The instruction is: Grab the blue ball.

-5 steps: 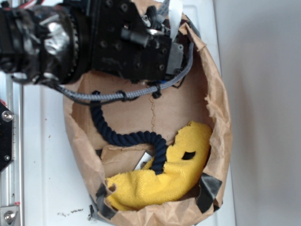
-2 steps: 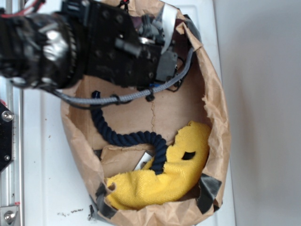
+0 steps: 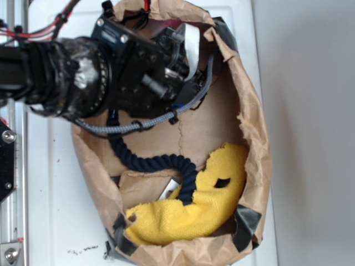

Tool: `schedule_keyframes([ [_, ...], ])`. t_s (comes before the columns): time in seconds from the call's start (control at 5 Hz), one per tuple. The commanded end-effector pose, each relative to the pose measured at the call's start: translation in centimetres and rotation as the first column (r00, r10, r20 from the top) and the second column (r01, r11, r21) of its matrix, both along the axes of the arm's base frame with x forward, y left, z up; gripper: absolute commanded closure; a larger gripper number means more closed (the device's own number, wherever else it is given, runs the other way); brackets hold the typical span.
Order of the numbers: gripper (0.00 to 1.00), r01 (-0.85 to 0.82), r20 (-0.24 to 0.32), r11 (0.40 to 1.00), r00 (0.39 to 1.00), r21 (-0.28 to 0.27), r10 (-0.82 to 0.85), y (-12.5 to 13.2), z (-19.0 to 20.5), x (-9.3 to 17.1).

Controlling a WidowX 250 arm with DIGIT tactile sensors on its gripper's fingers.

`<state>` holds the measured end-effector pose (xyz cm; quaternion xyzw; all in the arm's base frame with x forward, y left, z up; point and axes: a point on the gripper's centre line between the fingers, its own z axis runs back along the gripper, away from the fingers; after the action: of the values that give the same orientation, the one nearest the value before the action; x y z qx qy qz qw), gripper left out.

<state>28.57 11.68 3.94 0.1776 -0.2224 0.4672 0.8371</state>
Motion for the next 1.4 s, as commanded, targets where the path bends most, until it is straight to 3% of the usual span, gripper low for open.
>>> schedule_keyframes([
  [0.0,1.0,0.017,0.024,1.0,1.0,0.013,-0.018,0.6,1.8,-1.1],
  [0.2,1.0,0.046,0.031,0.998,0.998,-0.042,-0.045,0.1,3.8,-1.7],
  [0.4,1.0,0.05,0.075,0.988,0.996,-0.149,-0.039,-1.3,8.0,-2.2],
  [0.6,1.0,0.062,0.072,0.971,0.996,-0.23,-0.047,-2.4,11.7,-2.2],
  [0.8,1.0,0.157,0.059,0.925,0.988,-0.345,-0.145,-3.9,14.0,-3.0],
  [1.0,1.0,0.264,0.031,0.833,0.958,-0.486,-0.286,-5.9,15.5,-3.1],
  [1.2,1.0,0.293,0.005,0.806,0.941,-0.515,-0.338,-7.0,15.3,-2.8],
])
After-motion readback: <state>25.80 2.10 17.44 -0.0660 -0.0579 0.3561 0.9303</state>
